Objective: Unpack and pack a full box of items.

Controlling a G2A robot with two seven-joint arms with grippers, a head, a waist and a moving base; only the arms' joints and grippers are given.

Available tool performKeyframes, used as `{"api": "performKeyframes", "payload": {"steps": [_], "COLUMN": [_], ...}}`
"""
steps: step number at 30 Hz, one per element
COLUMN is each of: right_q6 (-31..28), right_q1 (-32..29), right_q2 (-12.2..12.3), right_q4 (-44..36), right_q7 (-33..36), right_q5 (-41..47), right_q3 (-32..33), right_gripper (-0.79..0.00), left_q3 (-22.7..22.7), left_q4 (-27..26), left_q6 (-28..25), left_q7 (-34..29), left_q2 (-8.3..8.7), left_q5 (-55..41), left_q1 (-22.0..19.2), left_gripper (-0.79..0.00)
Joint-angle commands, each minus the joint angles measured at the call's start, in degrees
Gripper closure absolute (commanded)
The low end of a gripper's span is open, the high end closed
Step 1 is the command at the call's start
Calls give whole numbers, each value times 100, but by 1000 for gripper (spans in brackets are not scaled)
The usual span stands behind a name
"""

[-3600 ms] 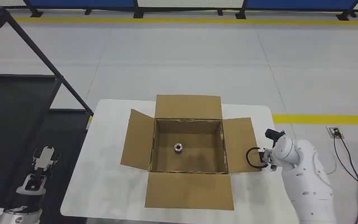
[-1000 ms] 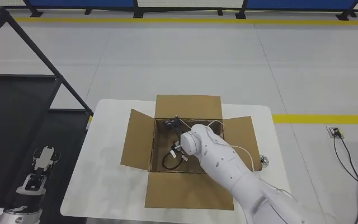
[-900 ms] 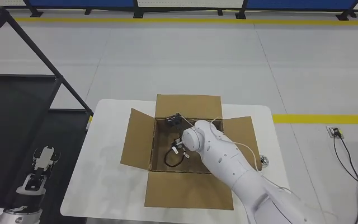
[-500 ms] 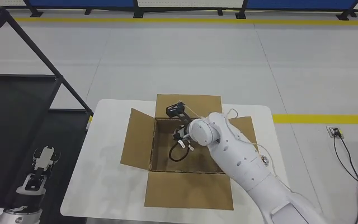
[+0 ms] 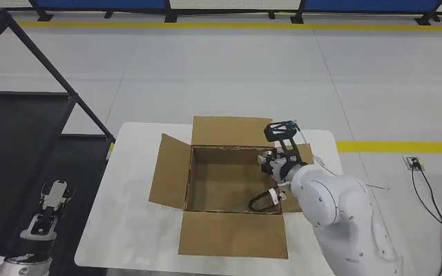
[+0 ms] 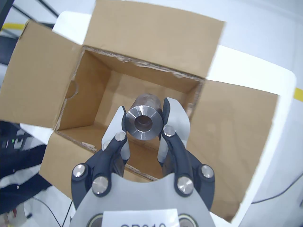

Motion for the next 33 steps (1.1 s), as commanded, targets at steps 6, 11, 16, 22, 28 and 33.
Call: {"api": "performKeyframes", "payload": {"steps": [6, 11, 16, 22, 28, 33], "right_q6": [603, 609, 796, 490, 421, 385], "right_q1": [-612, -1282, -2023, -2305, -2156, -1999], "right_q2": [125, 168, 97, -23, -98, -117], "right_q4": [-457, -715, -640, -57, 691, 1087], "right_q7": [489, 791, 605, 911, 980, 1015], "right_q5": [-783, -1047, -1199, -770, -520, -448], "right_q3": [1261, 1808, 2350, 2664, 2692, 2626], "right_gripper": [0, 0, 0, 0, 0, 0], "left_q3": [0, 0, 0, 0, 0, 0], "left_q4": [0, 0, 0, 0, 0, 0], "left_q6": [0, 0, 0, 0, 0, 0], "left_q7": [0, 0, 0, 0, 0, 0], "left_q2": [0, 0, 0, 0, 0, 0], "left_q5": [0, 0, 0, 0, 0, 0], "left_q1": [0, 0, 0, 0, 0, 0], "left_gripper": [-785, -785, -785, -785, -785, -785]}}
